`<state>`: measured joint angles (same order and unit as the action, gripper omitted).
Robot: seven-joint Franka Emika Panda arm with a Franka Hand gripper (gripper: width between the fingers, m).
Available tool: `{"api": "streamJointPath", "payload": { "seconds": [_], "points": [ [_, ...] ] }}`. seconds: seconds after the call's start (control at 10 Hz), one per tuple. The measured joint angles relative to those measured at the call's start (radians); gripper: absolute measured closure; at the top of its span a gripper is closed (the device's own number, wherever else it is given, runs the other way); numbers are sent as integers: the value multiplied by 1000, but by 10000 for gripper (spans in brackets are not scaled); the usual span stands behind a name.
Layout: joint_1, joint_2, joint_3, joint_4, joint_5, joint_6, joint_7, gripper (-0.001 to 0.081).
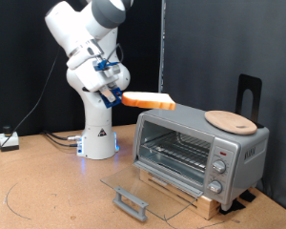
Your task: Make a piece of toast with the oven
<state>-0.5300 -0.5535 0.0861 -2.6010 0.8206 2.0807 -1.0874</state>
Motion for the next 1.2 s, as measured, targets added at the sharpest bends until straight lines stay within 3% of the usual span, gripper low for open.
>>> {"api": "streamJointPath", "payload": {
  "seconds": [0.1,0.3,0.5,0.9,1.1,1.2],
  "points": [
    [-9,29,-14,26,-7,-29,0,345],
    [-8,30,-13,16,-7,-25,-48,345],
    [-8,68,-40,11,-38,-61,-235,345],
    [-16,241,-53,62,-221,-64,-392,345],
    [-16,344,-60,120,-226,-70,-476,345],
    [-16,342,-59,116,-226,-70,-473,345]
  ]
}}
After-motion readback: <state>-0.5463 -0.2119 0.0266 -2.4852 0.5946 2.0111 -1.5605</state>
